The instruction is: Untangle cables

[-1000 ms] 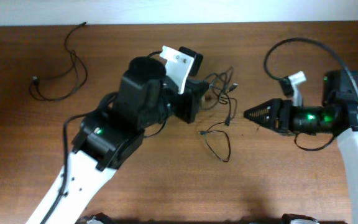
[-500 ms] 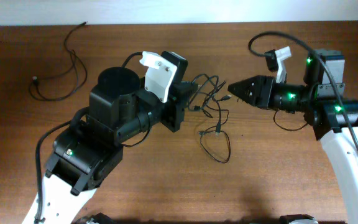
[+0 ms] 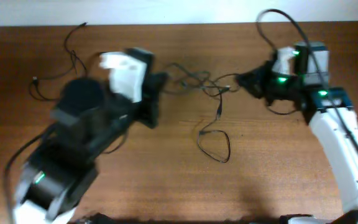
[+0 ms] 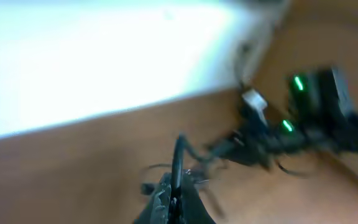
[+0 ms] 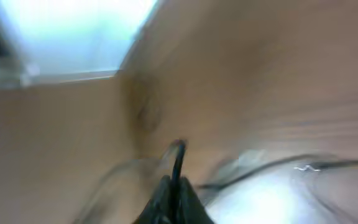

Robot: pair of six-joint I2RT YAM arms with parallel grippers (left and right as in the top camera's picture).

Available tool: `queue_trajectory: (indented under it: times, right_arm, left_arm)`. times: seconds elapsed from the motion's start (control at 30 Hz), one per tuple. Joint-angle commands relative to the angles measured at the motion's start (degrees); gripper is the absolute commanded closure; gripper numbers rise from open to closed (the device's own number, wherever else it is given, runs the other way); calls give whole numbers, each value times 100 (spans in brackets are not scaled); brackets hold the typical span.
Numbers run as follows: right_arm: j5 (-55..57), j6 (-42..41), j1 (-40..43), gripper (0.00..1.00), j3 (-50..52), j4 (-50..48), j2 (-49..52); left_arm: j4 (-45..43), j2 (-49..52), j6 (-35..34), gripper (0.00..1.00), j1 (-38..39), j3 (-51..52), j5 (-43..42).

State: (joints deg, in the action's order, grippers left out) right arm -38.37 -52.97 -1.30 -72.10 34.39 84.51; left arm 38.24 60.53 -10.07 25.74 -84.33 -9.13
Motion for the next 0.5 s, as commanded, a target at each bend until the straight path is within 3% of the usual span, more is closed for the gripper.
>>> queue_trajectory:
  times: [0.0,0.1,0.27,0.3,0.37,0.47]
  right_arm:
    - [2050,533,920,96,0,750,11]
    - [2771,1329,1759,96,0,1027,11]
    - [3161,2581,1965,96,44,1047,31]
    - [3158,2579,1965,84,44,1049,35]
    - [3158,2579,1965,39,46,1113,42]
    - [3158,2579,1965,1,48,1233,42]
  left_arm:
    - [-39,-1123,74,100,-796,-306,903]
    - [111,-1773,76,100,-1231,-306,1864]
    - [262,-1602,74,100,-1241,-304,2109]
    - [282,-1550,76,100,-1241,-304,2223]
    - [474,-1429,76,100,-1241,-304,2553]
    - [754,-1290,72,100,-1241,-304,3322]
